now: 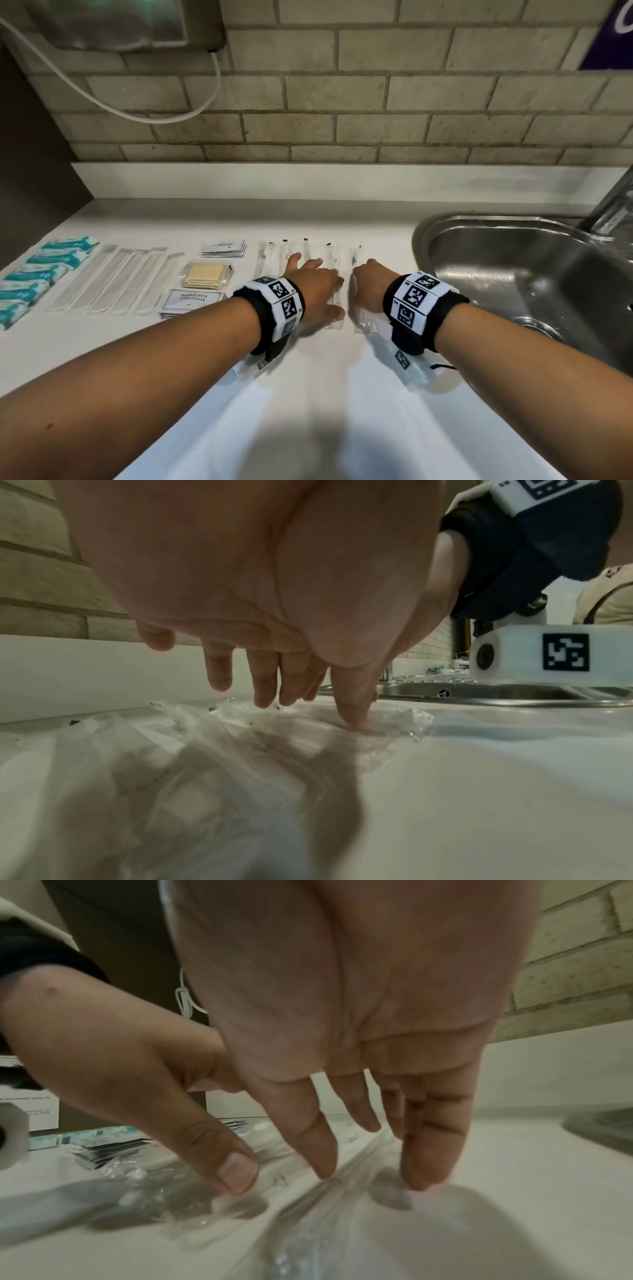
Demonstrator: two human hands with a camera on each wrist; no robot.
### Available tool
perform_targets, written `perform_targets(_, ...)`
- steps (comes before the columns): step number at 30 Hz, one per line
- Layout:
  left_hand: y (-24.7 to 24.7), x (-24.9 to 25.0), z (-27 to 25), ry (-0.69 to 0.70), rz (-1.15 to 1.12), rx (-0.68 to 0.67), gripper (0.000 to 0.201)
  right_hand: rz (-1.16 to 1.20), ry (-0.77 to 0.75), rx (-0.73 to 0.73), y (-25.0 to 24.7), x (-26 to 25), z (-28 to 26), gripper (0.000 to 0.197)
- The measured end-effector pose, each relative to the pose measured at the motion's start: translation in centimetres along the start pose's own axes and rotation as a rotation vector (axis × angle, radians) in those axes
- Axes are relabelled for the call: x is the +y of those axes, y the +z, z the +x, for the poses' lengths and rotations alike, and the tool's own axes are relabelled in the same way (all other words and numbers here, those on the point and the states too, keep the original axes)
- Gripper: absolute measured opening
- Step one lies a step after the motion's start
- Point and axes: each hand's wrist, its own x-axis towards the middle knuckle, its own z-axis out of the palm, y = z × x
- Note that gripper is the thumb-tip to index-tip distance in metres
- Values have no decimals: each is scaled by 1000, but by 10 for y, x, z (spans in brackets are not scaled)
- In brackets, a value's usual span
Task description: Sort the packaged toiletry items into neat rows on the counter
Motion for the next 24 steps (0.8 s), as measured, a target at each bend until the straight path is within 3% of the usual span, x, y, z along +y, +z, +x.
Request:
perform_targets(4, -7, -8, -6, -22, -43, 67, 70, 60, 27, 106, 1, -3, -5, 41)
perform_targets(9, -5, -24, -14, -82, 1, 28, 65, -13, -111, 148, -1, -14, -10, 54)
perform_targets(16, 0, -26, -18, -70, -7, 29, 62, -94, -158, 88, 5, -25, -14, 39)
perform_targets(21, -2, -29, -15, -63, 5, -13, 68, -46, -150, 75, 3, -23, -12, 48)
perform_targets(24, -7, -29, -17, -56, -28, 57, 72, -22, -165, 79, -5, -22, -15, 48)
